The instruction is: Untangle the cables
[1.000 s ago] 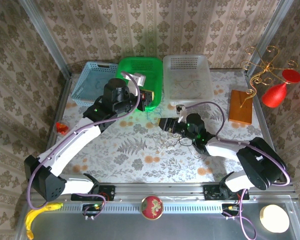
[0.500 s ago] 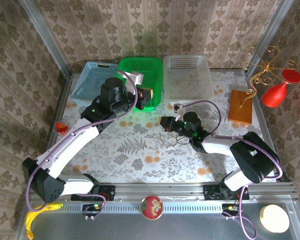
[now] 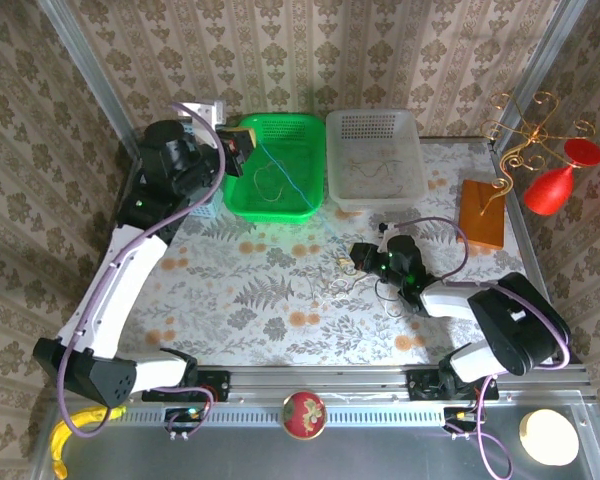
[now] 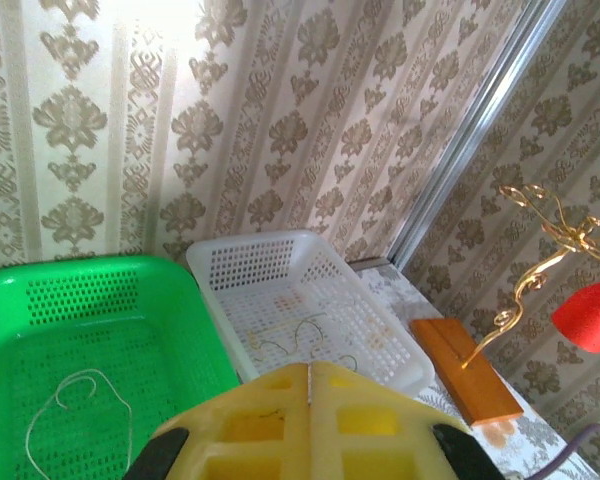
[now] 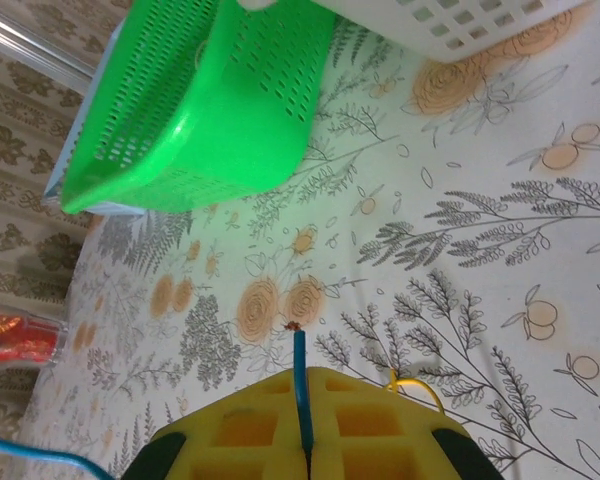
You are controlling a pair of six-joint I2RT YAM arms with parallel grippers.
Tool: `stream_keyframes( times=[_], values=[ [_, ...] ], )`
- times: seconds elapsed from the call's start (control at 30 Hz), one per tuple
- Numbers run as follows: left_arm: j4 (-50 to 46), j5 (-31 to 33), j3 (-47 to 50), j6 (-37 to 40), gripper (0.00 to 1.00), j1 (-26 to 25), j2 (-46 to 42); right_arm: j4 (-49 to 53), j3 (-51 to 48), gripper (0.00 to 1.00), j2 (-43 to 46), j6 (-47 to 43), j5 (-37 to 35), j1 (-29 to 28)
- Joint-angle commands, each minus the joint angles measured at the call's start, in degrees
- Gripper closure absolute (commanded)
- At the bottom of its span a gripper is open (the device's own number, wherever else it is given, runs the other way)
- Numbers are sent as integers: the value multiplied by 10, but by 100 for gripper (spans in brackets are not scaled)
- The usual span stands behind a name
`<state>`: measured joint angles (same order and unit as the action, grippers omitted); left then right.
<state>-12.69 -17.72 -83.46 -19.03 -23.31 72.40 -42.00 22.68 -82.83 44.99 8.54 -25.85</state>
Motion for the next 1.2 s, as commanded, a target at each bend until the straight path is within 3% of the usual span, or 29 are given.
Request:
stream_keyframes(
  times=[0.0, 0.13, 0.3, 0.43, 0.87, 1.17],
  values=[
    [-2, -12, -25, 18, 100, 15, -13, 23, 0, 100, 15, -10, -21, 3],
    [1, -18, -39, 19, 100, 26, -9, 23, 12, 100, 18, -7, 6, 3],
    [-1, -26, -61, 22, 100, 39, 2, 50, 38, 54, 51, -7, 42, 2],
    [-4, -28, -80, 27, 100, 60, 10, 95, 55, 39, 86, -14, 40, 2],
    [20, -44, -142, 14, 100, 205, 58, 202, 82, 28, 168, -40, 25, 6],
    [53, -43, -166, -2, 100, 251, 89, 190, 95, 22, 159, -22, 59, 7]
  ],
)
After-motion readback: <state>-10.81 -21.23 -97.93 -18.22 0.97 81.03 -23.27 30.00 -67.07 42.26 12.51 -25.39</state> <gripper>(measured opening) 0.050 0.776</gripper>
